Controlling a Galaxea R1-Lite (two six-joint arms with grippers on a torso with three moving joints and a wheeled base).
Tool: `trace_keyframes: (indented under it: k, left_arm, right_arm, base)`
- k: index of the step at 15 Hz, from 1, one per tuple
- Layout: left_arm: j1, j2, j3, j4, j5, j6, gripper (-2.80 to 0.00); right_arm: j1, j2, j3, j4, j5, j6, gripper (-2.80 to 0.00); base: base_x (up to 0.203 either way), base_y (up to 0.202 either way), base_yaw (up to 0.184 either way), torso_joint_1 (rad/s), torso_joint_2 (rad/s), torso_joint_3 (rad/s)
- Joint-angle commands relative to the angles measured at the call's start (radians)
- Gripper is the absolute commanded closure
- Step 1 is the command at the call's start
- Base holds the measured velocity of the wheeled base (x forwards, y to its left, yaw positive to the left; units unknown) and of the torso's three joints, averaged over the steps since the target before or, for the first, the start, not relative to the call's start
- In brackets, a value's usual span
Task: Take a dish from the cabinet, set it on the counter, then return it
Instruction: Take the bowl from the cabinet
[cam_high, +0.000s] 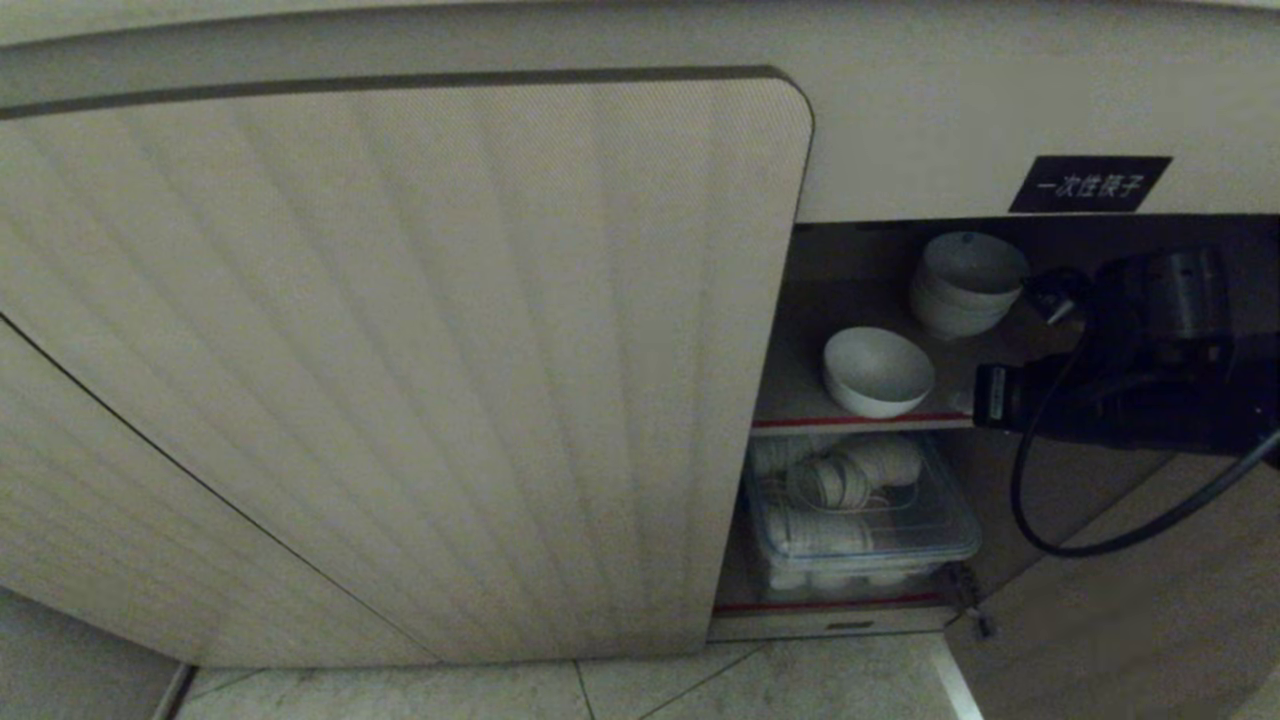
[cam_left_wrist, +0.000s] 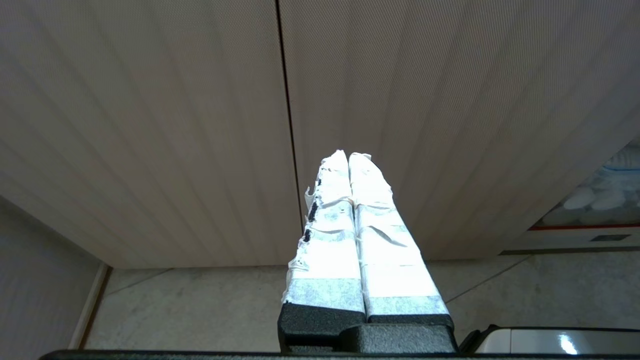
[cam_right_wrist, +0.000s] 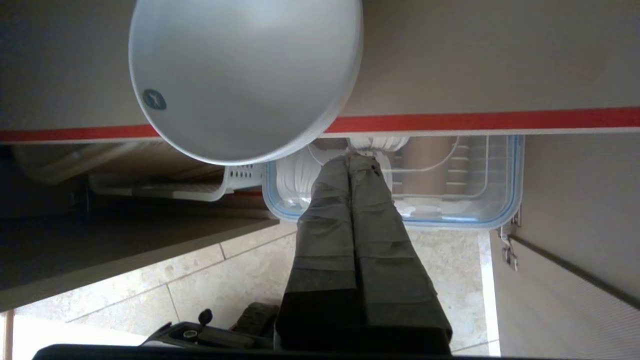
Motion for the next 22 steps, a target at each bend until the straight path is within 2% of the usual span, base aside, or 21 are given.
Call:
trace_keyframes:
  k: [1, 9, 10, 16, 22]
  left_arm:
    - [0.001, 0.0, 0.0, 0.0, 0.0, 0.0, 0.0]
    - [0.0, 0.0, 0.0, 0.0, 0.0, 0.0, 0.0]
    - [0.0, 0.0, 0.0, 0.0, 0.001, 0.0, 0.0]
    - [0.001, 0.0, 0.0, 0.0, 0.0, 0.0, 0.0]
    - [0.0, 0.0, 0.0, 0.0, 0.001, 0.0, 0.0]
  right_arm:
    - [0.001, 0.0, -0.001, 0.003, 0.001, 0.001, 0.0]
    - [0.0, 0.0, -0.005, 0.003, -0.013, 0.002, 0.0]
    - [0.0, 0.0, -0.006, 0.003, -0.013, 0.002, -2.8]
    - [0.0, -0.002, -0.006, 0.003, -0.013, 0.002, -2.8]
    - [0.0, -0.001, -0.015, -0.001, -0.013, 0.038, -2.8]
  base:
    - [0.0, 0.0, 0.0, 0.0, 0.0, 0.0]
    - [0.0, 0.0, 0.0, 0.0, 0.0, 0.0]
    - [0.0, 0.0, 0.0, 0.0, 0.0, 0.0]
    - [0.0, 0.0, 0.0, 0.0, 0.0, 0.0]
    - [0.0, 0.0, 0.0, 0.0, 0.0, 0.0]
